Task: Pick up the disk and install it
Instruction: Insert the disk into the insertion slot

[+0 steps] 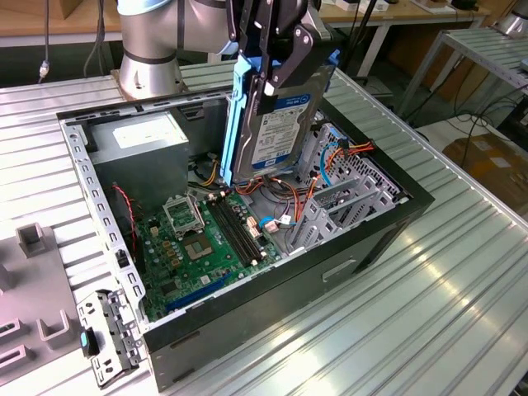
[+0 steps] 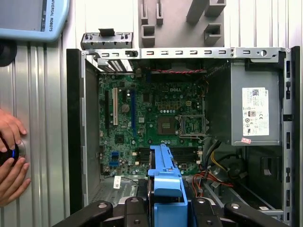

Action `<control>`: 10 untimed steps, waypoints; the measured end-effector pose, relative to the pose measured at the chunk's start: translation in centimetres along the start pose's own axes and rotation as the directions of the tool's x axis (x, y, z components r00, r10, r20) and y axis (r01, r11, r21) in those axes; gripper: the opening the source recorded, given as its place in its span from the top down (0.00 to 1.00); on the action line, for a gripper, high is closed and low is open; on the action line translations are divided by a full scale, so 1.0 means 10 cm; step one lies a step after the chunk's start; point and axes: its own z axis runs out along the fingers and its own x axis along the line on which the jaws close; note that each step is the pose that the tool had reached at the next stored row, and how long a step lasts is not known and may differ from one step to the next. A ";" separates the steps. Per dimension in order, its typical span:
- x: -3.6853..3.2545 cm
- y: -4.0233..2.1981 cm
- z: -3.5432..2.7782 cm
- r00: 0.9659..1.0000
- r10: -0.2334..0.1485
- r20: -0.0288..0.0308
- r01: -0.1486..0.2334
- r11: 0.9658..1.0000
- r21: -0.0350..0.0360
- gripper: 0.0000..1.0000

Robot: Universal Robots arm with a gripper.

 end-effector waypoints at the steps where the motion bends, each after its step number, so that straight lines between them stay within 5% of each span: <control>1: 0.000 0.000 0.000 1.000 0.000 0.000 0.000 1.000 0.000 0.63; 10: 0.098 -0.054 0.013 1.000 0.002 -0.001 -0.002 1.000 0.000 0.63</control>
